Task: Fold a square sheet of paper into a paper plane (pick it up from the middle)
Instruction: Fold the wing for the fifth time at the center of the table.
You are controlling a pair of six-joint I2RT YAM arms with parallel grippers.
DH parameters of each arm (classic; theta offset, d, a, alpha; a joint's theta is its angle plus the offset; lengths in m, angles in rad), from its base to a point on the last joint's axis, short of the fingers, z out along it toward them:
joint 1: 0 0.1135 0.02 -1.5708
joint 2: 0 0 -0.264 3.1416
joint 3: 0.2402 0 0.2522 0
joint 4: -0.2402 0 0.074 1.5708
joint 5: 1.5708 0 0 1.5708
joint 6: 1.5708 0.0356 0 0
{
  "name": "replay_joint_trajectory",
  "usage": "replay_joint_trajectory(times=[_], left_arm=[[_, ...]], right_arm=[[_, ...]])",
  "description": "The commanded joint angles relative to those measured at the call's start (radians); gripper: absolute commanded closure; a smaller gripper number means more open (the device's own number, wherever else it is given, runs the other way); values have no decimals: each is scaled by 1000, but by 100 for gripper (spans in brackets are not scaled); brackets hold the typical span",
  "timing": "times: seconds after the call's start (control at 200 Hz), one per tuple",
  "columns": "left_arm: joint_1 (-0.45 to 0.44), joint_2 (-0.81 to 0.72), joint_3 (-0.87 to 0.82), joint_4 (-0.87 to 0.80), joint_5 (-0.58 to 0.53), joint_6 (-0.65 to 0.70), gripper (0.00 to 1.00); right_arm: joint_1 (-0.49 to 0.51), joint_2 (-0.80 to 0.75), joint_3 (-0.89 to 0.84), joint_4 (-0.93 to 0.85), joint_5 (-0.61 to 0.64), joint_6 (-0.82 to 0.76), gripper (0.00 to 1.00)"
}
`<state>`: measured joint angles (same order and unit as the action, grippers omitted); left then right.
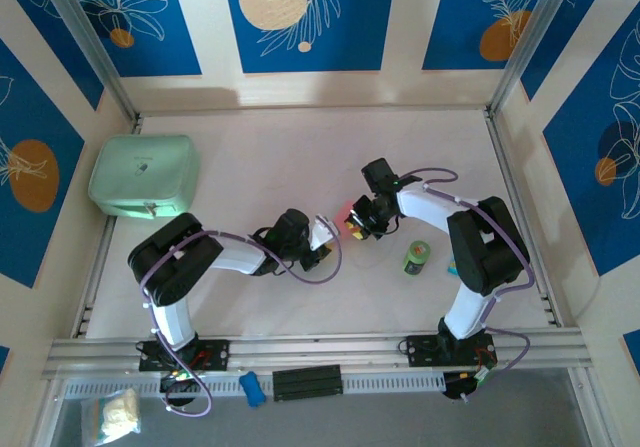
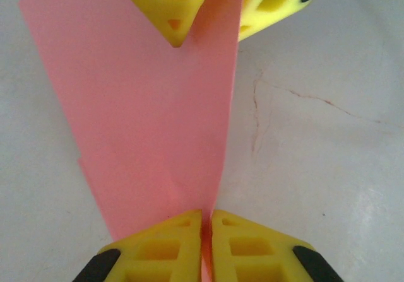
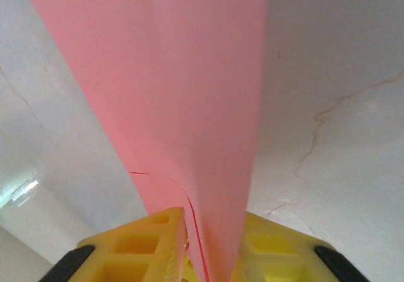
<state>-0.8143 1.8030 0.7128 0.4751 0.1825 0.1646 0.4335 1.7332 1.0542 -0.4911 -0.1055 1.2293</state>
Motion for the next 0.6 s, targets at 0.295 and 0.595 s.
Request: replay_joint_trajectory(times=[0.295,0.595], left_arm=[[80,11,17,-30,156,-265,91],[157,58,57,-14,348,-523,92]], right_arm=[[-48,-75,30,-76,8,-62,56],[-105,-135,-1,-73,35,-141,49]])
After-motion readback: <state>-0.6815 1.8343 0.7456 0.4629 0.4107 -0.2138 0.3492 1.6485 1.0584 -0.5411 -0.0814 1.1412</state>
